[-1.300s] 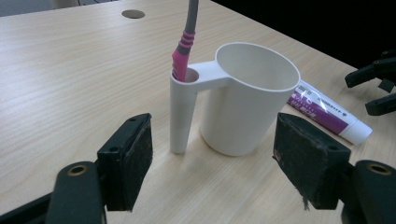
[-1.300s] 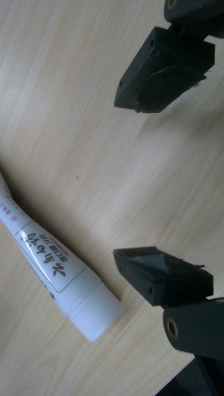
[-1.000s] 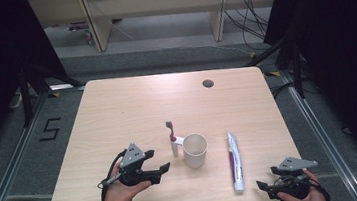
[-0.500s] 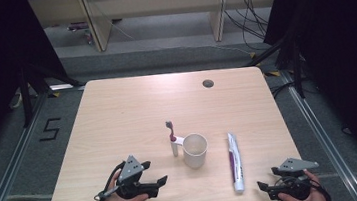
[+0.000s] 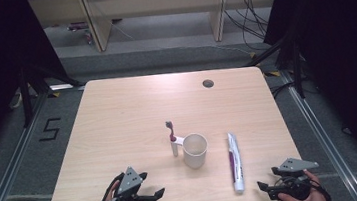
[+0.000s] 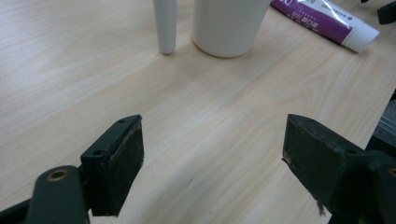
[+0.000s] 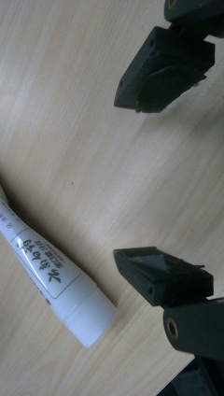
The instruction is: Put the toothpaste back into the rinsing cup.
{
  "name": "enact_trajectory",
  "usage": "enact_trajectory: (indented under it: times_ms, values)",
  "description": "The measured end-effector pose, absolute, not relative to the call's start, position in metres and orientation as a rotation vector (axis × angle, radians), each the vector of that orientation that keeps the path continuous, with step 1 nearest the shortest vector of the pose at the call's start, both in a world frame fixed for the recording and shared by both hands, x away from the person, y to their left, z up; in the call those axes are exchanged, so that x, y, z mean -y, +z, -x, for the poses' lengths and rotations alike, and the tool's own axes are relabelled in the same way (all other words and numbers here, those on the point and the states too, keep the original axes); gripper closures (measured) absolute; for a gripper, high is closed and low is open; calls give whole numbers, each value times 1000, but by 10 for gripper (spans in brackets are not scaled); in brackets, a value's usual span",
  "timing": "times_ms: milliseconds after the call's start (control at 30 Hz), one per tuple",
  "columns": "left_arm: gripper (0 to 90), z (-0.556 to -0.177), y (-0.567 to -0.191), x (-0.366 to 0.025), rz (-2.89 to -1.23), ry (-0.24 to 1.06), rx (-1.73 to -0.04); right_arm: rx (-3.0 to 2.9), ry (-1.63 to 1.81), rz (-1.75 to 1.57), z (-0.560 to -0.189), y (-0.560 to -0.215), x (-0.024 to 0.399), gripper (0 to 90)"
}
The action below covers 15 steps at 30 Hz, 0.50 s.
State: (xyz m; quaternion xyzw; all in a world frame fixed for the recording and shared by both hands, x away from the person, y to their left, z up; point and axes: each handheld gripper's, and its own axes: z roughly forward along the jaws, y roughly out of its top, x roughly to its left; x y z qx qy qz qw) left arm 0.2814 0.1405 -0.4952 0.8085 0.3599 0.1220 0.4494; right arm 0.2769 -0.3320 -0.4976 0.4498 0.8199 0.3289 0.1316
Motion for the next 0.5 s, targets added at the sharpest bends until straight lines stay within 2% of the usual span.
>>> enact_trajectory:
  times_ms: [300,500]
  values:
    - [168,-271,-502,-141,-2055,318,-877,-2352,963,-1300,-280,-494,330,229]
    - [165,-266,-506,-140,-2073,321,-874,-2322,967,-1290,-294,-475,327,212]
